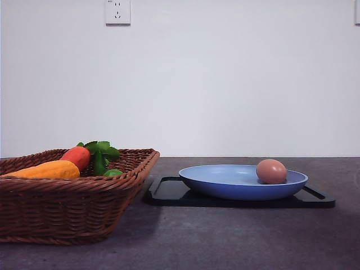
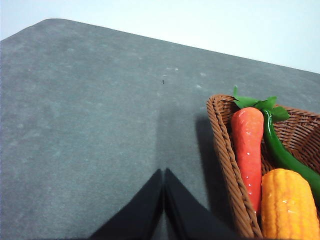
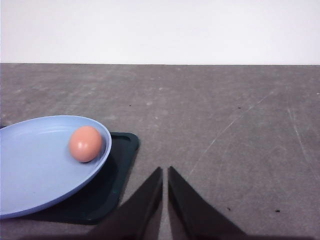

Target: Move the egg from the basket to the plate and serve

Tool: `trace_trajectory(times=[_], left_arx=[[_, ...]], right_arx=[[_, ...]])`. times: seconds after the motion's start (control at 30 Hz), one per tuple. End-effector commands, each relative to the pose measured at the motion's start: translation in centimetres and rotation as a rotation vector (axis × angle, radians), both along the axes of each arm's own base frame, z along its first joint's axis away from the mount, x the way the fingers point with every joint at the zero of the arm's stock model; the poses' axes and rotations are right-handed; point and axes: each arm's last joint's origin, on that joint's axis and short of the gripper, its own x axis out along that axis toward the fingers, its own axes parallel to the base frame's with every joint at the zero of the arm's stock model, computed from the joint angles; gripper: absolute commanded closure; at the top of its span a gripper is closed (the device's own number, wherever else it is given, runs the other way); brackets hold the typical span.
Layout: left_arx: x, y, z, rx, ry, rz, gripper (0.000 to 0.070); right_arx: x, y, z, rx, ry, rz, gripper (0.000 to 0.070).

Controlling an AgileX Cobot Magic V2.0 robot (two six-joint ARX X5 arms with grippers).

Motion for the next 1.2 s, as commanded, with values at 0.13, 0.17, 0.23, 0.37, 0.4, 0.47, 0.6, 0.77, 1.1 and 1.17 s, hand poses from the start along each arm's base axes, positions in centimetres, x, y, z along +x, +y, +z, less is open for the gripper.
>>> trace_trajectory(times=[0.13, 0.17, 0.23, 0.37, 0.4, 0.47, 0.6, 0.77, 1.1, 1.17], left_arx=[[0.06, -0.01, -0.93, 0.000, 0.041, -0.002, 0.0700], [0.06, -0.01, -0.93, 0.000, 0.041, -0.002, 0.0700], [0.06, -0.01, -0.92, 0.000, 0.040, -0.002, 0.0700], [0.06, -0.01, -0.93, 0.000, 0.041, -0.002, 0.0700], [0.06, -0.01, -0.93, 0.000, 0.041, -0.002, 0.0700], [0.06, -0.01, -0.93, 0.000, 0.041, -0.002, 0.0700], [0.06, -0.01, -0.93, 0.000, 0.041, -0.002, 0.0700], [0.06, -0.01, -0.93, 0.000, 0.041, -0.002, 0.0700], [0.06, -0.01, -0.93, 0.000, 0.041, -0.002, 0.0700], [0.06, -0.01, -0.93, 0.000, 0.041, -0.002, 0.0700]], right_arx=[[0.02, -0.01, -0.04, 0.010, -0.007, -0.003, 0.0700], [0.02, -0.01, -0.04, 0.010, -0.007, -0.003, 0.0700], [0.02, -0.01, -0.04, 0.010, -0.007, -0.003, 0.0700], [0.02, -0.01, -0.04, 0.010, -0.007, -0.003, 0.0700], [0.02, -0.01, -0.04, 0.010, -0.007, -0.003, 0.0700], [0.02, -0.01, -0.04, 0.010, -0.007, -0.003, 0.0700], [0.02, -0.01, -0.04, 0.010, -0.007, -0.003, 0.0700], [0.02, -0.01, -0.04, 0.010, -0.007, -0.003, 0.0700], [0.02, -0.01, -0.04, 0.010, -0.007, -0.003, 0.0700], [0.02, -0.01, -0.04, 0.010, -0.007, -0.003, 0.0700]])
